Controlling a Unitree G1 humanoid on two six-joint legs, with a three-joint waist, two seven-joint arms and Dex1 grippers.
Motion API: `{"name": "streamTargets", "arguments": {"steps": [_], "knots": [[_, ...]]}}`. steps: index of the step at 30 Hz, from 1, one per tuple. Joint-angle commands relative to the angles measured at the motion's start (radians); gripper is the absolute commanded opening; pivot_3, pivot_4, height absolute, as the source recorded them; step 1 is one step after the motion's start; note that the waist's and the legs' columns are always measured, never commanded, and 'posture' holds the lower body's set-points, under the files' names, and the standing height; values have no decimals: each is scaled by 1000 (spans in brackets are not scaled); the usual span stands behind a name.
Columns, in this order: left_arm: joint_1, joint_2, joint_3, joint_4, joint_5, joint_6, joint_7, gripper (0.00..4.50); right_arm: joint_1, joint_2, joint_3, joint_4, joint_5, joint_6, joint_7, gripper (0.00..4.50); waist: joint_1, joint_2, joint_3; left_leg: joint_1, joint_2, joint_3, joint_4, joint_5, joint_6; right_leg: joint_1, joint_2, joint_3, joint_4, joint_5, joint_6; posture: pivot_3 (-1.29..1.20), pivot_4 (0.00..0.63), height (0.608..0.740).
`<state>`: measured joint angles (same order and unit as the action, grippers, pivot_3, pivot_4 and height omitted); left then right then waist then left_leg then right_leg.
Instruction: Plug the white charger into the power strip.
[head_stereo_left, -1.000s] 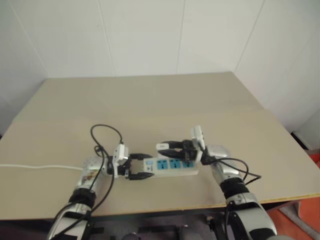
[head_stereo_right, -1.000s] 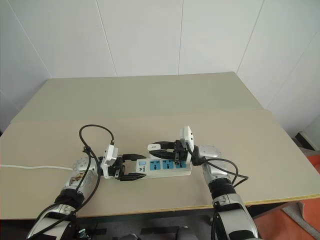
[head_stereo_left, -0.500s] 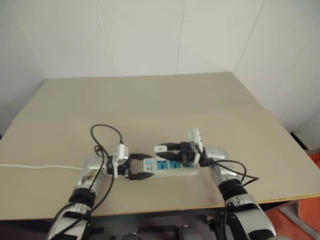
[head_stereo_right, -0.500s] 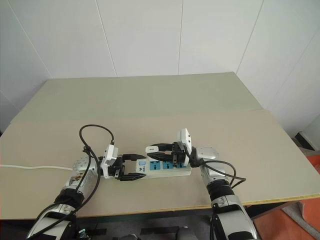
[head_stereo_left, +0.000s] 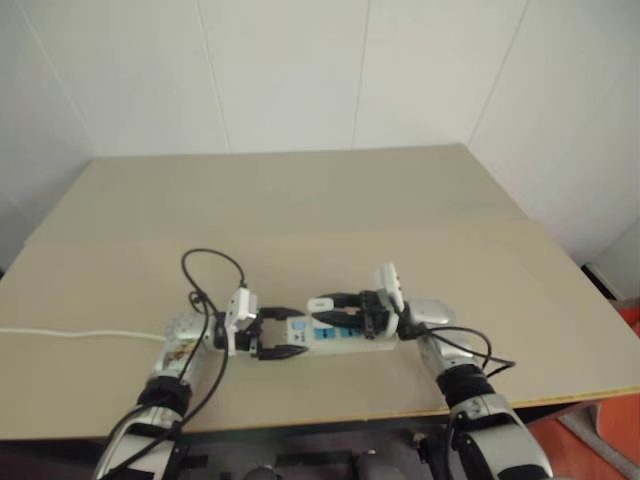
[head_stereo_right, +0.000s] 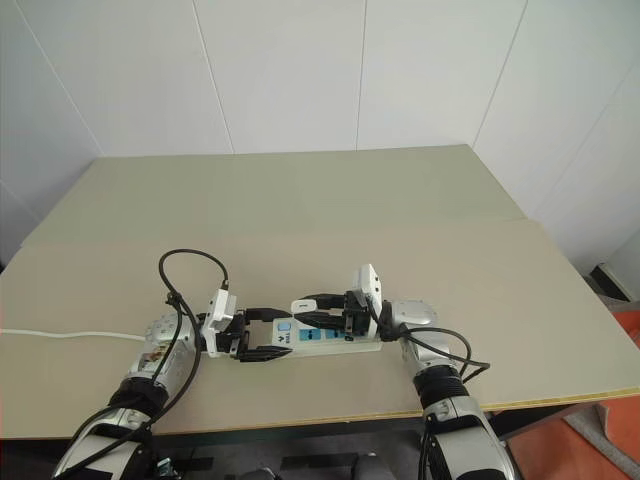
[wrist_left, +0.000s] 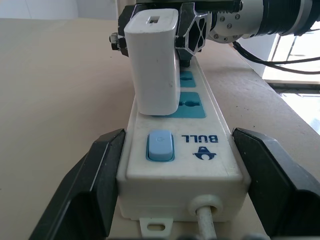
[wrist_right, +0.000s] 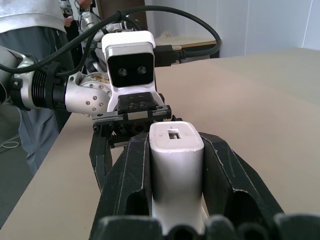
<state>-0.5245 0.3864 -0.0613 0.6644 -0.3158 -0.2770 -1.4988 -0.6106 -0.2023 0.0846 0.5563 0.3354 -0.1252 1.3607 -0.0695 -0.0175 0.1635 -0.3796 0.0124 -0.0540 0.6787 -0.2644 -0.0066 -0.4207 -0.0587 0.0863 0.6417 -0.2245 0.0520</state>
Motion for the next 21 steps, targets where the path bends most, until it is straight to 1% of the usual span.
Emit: {"name": "streamTargets", "arguments": {"steps": [1,6,10,15,21], "knots": [[11,12,-13,-6,24,5,3,3214,-2,0,7,0,-6,-14,7,1129,0,0,0,0,0,0,0,0,0,0,0,0,0,0,0,0,150,740],[8,12,-13,-1,25,4,1,3214,-25,-21,-6,42,1,-9,33,1129,0,0,0,0,0,0,0,0,0,0,0,0,0,0,0,0,150,740],[5,14,-13,1,24,4,-1,3214,-43,-46,-14,93,5,-9,83,1129,0,0,0,0,0,0,0,0,0,1,0,0,0,0,0,0,150,740],[9,23,-13,-6,21,7,0,3214,-47,-75,-17,138,1,-58,147,1129,2,0,0,0,0,0,0,0,0,1,0,0,0,0,0,0,150,740],[18,27,-16,-21,19,11,5,3214,-44,-76,-5,179,-22,-129,156,1129,3,0,0,0,0,0,0,0,0,1,0,0,0,0,0,0,150,740]]}}
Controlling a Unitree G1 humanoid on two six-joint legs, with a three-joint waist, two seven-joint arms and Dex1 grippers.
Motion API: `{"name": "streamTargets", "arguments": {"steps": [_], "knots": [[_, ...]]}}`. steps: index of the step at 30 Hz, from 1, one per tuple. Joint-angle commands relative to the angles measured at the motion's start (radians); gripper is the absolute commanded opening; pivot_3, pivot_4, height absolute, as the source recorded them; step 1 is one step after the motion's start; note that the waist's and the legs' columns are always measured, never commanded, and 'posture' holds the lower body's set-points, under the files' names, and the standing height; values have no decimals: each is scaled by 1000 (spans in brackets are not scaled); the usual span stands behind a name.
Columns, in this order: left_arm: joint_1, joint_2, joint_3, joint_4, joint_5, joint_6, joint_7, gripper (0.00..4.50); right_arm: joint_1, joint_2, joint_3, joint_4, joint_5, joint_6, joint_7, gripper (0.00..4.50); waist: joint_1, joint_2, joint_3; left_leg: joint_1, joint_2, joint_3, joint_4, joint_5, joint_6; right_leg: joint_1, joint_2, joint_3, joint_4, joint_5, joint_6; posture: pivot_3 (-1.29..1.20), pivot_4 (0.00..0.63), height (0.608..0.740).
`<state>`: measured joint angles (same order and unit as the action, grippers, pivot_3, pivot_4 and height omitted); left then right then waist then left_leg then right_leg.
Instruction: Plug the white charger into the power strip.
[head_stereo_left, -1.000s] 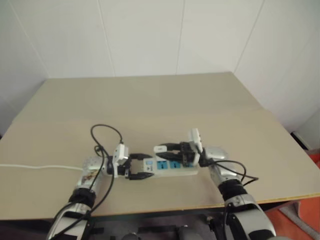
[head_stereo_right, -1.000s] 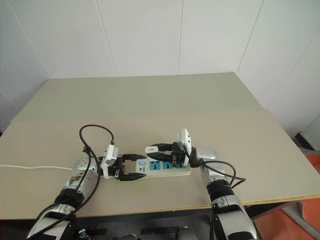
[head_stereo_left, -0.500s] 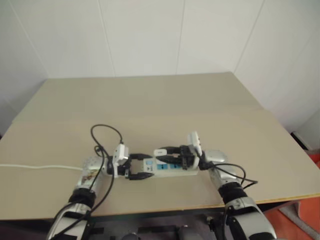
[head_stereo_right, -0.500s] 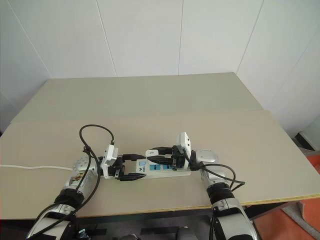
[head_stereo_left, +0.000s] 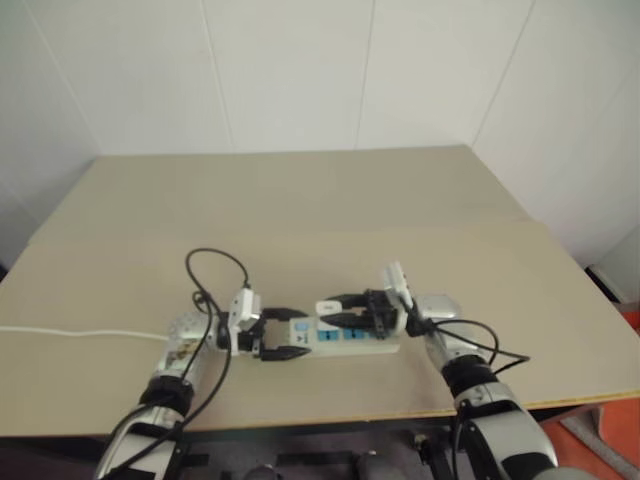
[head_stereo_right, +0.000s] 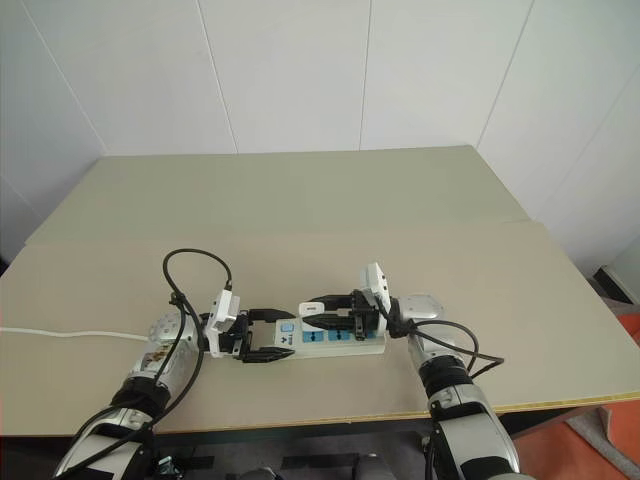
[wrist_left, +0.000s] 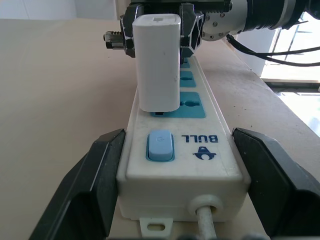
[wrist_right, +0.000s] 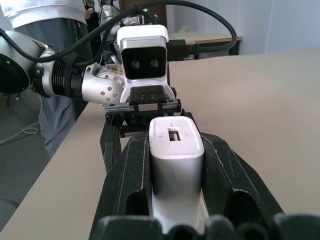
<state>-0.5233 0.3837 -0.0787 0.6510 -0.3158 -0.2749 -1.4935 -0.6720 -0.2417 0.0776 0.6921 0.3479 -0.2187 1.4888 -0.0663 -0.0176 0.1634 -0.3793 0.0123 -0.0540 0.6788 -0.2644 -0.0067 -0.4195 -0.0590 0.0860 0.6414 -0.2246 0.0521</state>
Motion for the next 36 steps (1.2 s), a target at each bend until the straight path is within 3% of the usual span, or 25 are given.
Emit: {"name": "streamTargets", "arguments": {"steps": [1,10,28,36], "knots": [[19,30,0,-10,20,9,1,3214,20,-35,3,49,-36,-44,29,1129,0,0,0,0,0,0,0,0,0,0,0,0,0,0,0,0,150,740],[22,29,-2,-17,21,13,6,3214,20,-33,37,106,-82,-114,7,1129,0,0,0,3,0,0,0,0,0,3,0,0,0,0,0,0,150,740],[25,32,-3,-28,19,17,11,3214,35,-51,104,229,-141,-134,-25,1129,-3,-2,-3,28,1,0,-8,0,0,30,1,-1,-12,-1,0,0,150,740],[29,32,-1,-32,19,13,12,3214,32,-58,129,263,-168,-98,-52,1129,-3,-2,-6,30,1,0,-8,0,0,31,1,-1,-12,-1,0,0,150,740]]}}
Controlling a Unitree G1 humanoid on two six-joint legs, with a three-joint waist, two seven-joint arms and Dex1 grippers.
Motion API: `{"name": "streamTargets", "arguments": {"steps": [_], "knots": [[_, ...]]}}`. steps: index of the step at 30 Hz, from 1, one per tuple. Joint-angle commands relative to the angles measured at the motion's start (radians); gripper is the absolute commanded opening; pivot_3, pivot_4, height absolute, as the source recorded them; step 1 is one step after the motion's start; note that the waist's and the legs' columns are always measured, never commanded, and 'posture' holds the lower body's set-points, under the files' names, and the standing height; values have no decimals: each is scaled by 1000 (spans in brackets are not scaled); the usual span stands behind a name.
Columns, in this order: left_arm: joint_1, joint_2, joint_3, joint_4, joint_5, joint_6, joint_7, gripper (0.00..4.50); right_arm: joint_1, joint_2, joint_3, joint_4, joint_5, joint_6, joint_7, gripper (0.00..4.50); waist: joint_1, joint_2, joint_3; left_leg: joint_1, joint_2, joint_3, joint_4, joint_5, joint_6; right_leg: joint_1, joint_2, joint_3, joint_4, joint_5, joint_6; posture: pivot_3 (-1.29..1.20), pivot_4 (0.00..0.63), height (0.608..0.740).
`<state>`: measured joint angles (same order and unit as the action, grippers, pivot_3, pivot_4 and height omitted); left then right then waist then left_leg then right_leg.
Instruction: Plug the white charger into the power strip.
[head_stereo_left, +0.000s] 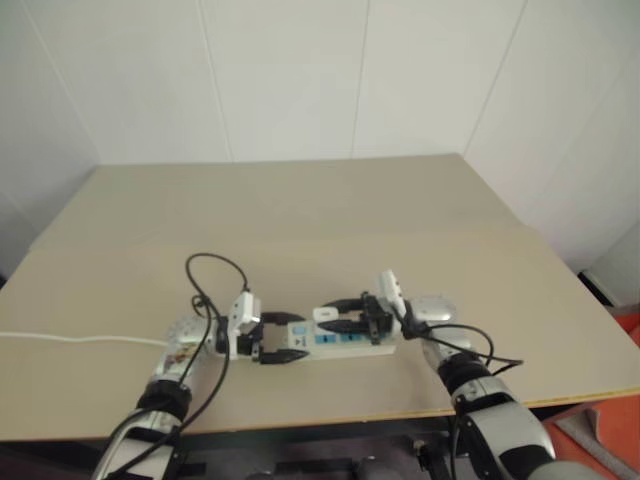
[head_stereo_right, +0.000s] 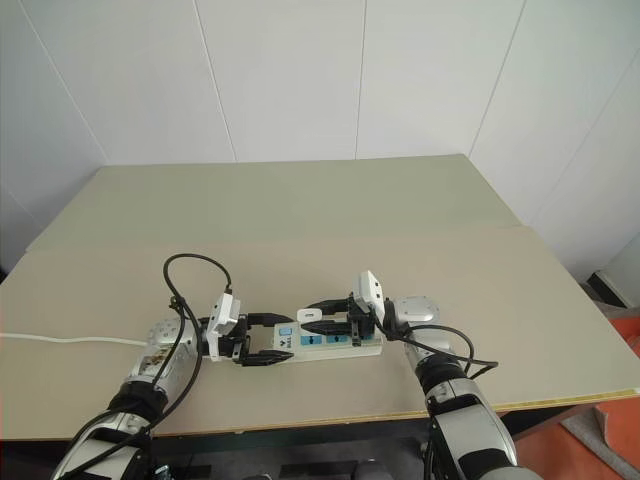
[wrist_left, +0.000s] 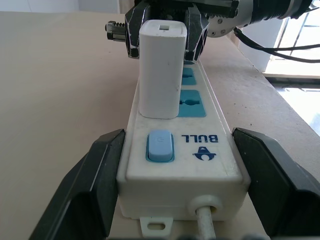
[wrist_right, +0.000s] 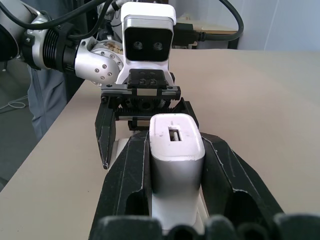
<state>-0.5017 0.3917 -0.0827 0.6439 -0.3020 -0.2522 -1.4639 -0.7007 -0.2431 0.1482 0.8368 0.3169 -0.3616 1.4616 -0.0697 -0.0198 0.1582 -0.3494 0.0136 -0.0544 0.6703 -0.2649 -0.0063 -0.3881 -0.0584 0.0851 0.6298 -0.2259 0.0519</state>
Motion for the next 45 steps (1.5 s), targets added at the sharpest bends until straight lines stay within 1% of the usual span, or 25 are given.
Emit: {"name": "streamTargets", "arguments": {"steps": [1,6,8,9,10,11,13,14,15,16,21,24,26,28,31,33,36,38,40,42,44,45], "knots": [[8,25,3,-26,6,-10,-18,3214,61,-58,63,118,-140,49,-25,1129,0,0,-1,0,0,0,0,0,0,0,0,0,0,0,0,0,150,740],[14,29,3,-32,8,-14,-18,3214,61,-60,80,116,-157,53,-47,1129,-2,0,-4,1,0,0,-1,0,0,0,0,0,0,0,0,0,150,740],[17,29,1,-34,10,-18,-17,3214,63,-64,87,115,-160,37,-44,1842,-2,0,-6,2,0,0,-1,0,0,0,0,0,0,0,0,0,150,740],[18,29,1,-35,10,-19,-16,3214,63,-65,88,114,-162,32,-42,2005,-1,-2,-9,2,0,0,-2,0,0,1,0,0,0,0,0,0,150,740],[18,28,1,-35,10,-20,-15,3214,66,-65,82,109,-157,11,-39,2399,-1,-4,-11,2,0,0,-2,0,0,1,0,0,0,-1,0,0,150,740],[18,28,1,-35,10,-21,-13,3214,67,-64,77,105,-154,-3,-37,2698,-1,-8,-14,2,0,0,-2,0,0,1,0,0,0,-1,-1,0,150,740],[16,28,0,-33,11,-22,-12,3214,68,-64,68,103,-150,-27,-35,3348,-1,-13,-17,3,1,0,-3,0,0,1,1,0,-1,-1,-1,0,150,740],[15,27,0,-31,12,-23,-11,3214,68,-64,65,103,-149,-41,-35,3759,-1,-13,-17,3,1,0,-3,0,0,1,1,0,-1,-1,-1,0,150,740],[13,26,0,-28,13,-25,-10,3214,68,-65,62,104,-151,-67,-43,4035,-1,-13,-17,3,1,0,-3,0,0,1,1,0,-1,-1,-1,0,150,740],[12,25,0,-26,13,-26,-10,3214,68,-68,58,101,-146,-80,-31,4446,-1,-13,-17,3,1,0,-3,0,0,1,1,0,-1,-1,-1,0,150,740],[1,19,-1,-10,17,-29,-5,3214,63,-86,53,100,-138,-95,-6,4483,0,-13,-17,2,1,0,-3,0,0,1,1,0,-1,-1,-1,0,150,740],[-20,10,8,6,-12,60,-7,3214,60,-96,42,92,-119,-89,26,4483,0,-13,-17,2,1,0,-3,0,0,1,1,0,-1,-1,-1,0,150,740],[-24,16,20,-14,-54,105,-62,3927,61,-103,25,79,-95,-105,64,4500,0,-13,-17,2,1,0,-3,0,0,1,1,0,-1,-1,-1,0,150,740],[-23,11,36,-28,-75,107,-75,4456,60,-111,11,72,-84,-108,87,4500,5,-13,-17,2,1,0,-3,0,0,1,1,0,-1,-2,-1,0,150,740],[-30,33,71,-91,-147,233,-106,4485,49,-139,-26,26,-55,-90,107,4500,12,-13,-16,1,0,0,-3,0,0,1,0,-1,-2,-2,-1,0,150,740],[-40,42,114,-155,-201,322,-62,4485,44,-165,-59,-34,-21,-67,110,4500,14,-12,-14,-1,0,-1,-3,0,0,0,0,-1,-2,-2,-1,0,150,740],[-57,99,171,-260,-288,463,-58,4485,35,-248,-106,-171,42,30,124,4500,16,-9,-1,-4,0,-1,-3,0,0,-3,0,-1,-2,-1,-1,0,150,740],[-58,154,175,-285,-282,476,-90,4485,32,-321,-130,-237,65,66,143,4500,15,-4,10,-7,0,-1,-3,0,0,-7,0,-1,0,-1,-1,0,150,740],[-52,220,152,-275,-221,405,-135,4485,26,-402,-142,-276,60,96,149,4500,14,-1,11,-17,-1,0,-2,0,-1,-19,-1,0,2,-1,-1,0,150,740],[-39,314,86,-245,-164,294,-150,4485,26,-500,-129,-308,71,105,152,4500,12,0,12,-22,0,0,-2,0,-1,-26,0,0,2,-1,-2,0,150,740],[-23,416,28,-224,-158,235,-151,4485,25,-606,-114,-328,76,114,153,4500,10,1,13,-30,0,1,-2,1,-1,-34,-1,1,3,-1,-2,0,150,740],[-20,447,16,-216,-171,224,-151,4485,28,-646,-110,-335,81,120,153,4500,10,1,15,-31,0,1,-2,1,-1,-35,-1,1,3,-1,-2,0,150,740]]}}
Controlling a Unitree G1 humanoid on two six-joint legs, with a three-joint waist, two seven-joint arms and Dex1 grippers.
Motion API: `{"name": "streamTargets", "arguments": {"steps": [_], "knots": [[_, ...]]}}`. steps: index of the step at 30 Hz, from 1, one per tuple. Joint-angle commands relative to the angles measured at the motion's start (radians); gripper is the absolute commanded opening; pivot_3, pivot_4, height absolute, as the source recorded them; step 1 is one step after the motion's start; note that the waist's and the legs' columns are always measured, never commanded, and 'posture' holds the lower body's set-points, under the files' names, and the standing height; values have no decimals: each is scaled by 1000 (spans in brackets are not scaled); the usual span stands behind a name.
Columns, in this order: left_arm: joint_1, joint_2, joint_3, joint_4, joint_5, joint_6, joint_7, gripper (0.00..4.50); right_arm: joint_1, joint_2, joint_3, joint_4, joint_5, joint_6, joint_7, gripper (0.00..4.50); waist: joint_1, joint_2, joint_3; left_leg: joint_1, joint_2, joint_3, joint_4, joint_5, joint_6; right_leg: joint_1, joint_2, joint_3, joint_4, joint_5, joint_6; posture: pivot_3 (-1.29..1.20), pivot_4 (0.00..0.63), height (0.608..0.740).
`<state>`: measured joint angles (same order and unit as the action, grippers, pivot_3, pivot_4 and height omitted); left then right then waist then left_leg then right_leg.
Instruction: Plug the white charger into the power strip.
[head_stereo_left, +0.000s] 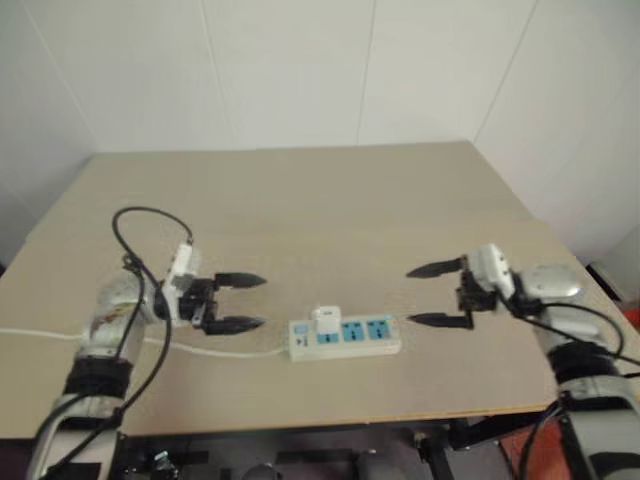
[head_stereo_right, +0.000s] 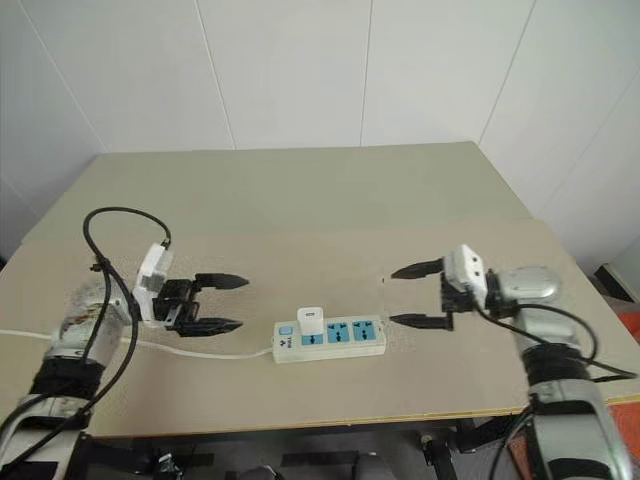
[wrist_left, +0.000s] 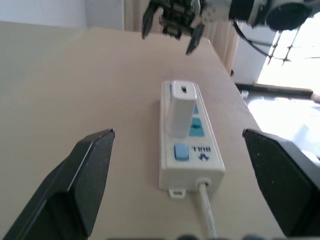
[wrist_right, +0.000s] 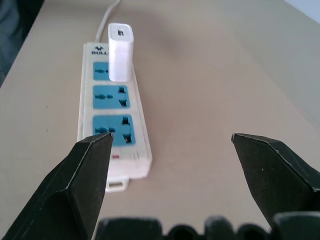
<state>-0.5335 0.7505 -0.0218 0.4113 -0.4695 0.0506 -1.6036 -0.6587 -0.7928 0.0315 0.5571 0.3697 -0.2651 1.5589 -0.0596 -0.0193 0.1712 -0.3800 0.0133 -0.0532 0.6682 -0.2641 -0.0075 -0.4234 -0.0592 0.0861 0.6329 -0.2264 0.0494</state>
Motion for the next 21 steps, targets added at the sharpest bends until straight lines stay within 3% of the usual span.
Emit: {"name": "streamTargets", "arguments": {"steps": [1,7,21], "knots": [[14,109,-46,23,-21,-78,-11,4485,-10,-135,11,-59,39,19,56,4500,0,1,5,0,0,0,0,0,0,0,0,0,0,0,0,0,150,740],[31,98,-8,31,-60,-79,-11,4485,51,-243,21,-93,115,21,56,4500,7,1,6,0,0,2,1,0,0,2,0,0,0,0,0,0,150,740],[9,37,-14,45,-37,-93,-11,4485,109,-173,-47,-127,102,-12,55,4500,17,1,9,-4,0,1,7,0,0,0,0,-1,1,1,1,0,150,740]]}}
